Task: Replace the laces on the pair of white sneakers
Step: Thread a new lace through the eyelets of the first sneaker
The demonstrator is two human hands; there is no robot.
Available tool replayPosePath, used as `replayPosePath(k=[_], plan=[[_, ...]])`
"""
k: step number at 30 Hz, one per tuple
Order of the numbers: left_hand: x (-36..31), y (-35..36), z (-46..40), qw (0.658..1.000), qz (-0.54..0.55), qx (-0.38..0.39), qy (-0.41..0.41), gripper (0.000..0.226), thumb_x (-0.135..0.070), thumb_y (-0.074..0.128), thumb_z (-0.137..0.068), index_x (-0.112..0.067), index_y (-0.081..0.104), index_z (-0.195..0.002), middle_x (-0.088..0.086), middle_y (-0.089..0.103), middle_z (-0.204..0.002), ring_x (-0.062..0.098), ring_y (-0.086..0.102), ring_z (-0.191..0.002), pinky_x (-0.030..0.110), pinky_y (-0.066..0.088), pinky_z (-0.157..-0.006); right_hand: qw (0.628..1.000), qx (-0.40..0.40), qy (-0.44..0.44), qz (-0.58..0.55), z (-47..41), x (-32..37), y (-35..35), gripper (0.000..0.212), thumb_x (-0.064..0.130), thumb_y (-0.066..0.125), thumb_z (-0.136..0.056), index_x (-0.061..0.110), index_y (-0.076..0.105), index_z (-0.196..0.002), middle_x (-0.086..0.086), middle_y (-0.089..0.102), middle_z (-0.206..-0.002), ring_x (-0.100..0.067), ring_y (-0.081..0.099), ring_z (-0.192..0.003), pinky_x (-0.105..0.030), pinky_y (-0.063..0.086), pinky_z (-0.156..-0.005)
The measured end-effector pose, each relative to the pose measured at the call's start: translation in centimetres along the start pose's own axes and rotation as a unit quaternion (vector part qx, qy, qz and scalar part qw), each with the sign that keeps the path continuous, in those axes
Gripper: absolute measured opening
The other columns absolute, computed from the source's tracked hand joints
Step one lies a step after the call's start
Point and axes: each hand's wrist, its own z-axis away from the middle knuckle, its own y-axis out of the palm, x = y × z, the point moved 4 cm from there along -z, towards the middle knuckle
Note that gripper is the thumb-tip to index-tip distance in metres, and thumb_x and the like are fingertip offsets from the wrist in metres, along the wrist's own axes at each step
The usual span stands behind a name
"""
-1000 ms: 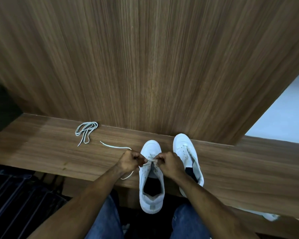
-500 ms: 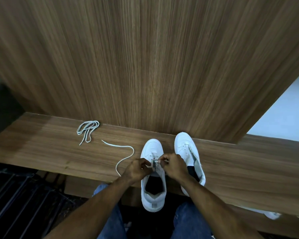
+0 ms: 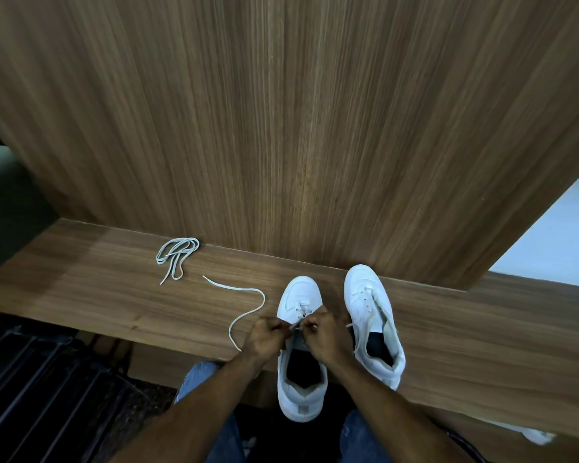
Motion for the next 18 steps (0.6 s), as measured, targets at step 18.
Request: replayPosePath(k=[18], plan=[[-3.9, -1.8, -1.8, 0.982, 0.154, -0.071, -0.086, 0.024, 0.002, 0.045, -0.09, 0.001, 0.057, -0.07, 0.008, 0.062, -0.052, 0.016, 0.063, -0.045, 0.019, 0.047, -0.039, 0.998, 0.001, -0.062, 0.007, 1.3, -0.6, -1.3, 0.049, 0.04, 0.071, -0.077, 0.026, 0.06, -0.123, 0.002, 0.056, -0.118, -0.021, 0.054, -0.111, -0.032, 0.044, -0.09]])
